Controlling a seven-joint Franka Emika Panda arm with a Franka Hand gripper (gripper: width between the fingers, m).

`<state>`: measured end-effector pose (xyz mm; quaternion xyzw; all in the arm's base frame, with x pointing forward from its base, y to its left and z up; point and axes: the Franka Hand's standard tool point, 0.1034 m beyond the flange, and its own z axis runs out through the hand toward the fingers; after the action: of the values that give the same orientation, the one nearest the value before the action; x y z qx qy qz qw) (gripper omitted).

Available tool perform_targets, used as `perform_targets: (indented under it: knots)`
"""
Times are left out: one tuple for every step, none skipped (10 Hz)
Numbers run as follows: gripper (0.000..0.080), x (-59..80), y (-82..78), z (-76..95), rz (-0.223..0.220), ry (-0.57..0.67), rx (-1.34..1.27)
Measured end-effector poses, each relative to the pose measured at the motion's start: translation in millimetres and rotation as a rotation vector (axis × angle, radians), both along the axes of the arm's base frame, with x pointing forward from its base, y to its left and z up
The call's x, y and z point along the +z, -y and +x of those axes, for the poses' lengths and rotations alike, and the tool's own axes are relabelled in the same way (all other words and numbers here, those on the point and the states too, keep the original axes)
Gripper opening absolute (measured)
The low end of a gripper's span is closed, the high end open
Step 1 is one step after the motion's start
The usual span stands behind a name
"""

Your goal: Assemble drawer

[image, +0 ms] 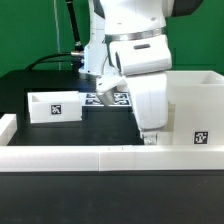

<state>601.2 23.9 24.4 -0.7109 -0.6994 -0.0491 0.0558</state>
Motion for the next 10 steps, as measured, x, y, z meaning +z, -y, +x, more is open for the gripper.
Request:
perform_targets:
  knots:
    - [0.0648,0.3,-2.4,-0.3,0.0,-0.006,-0.006]
    - [0.0648,0.7,-2.4,-0.3,-0.007,-0.011,-0.009]
    - [0.0648,1.1,-2.4,-0.3,-0.016,-0.015,-0.008]
    - [0.0648,2.0,-2.4,-0.4,-0.02,-0.025,-0.014]
    - [0.0648,2.7,-2.4,-0.1,-0.02,-0.03,-0.013]
    - [0.0648,2.5,-2.9,0.0,-0.023,-0.029,-0.007]
    - [0.0648,2.1,-6.6,1.8,-0.027,-0.016,0.004]
    - [0.0648,0.8,-8.1,4.4,-0.024,0.024,0.017]
    - [0.0648,-1.9,-4.1,1.8,-0.024,0.041,0.006]
    - [0.0648,-2.0,-4.3,1.2,-0.024,0.035,0.004]
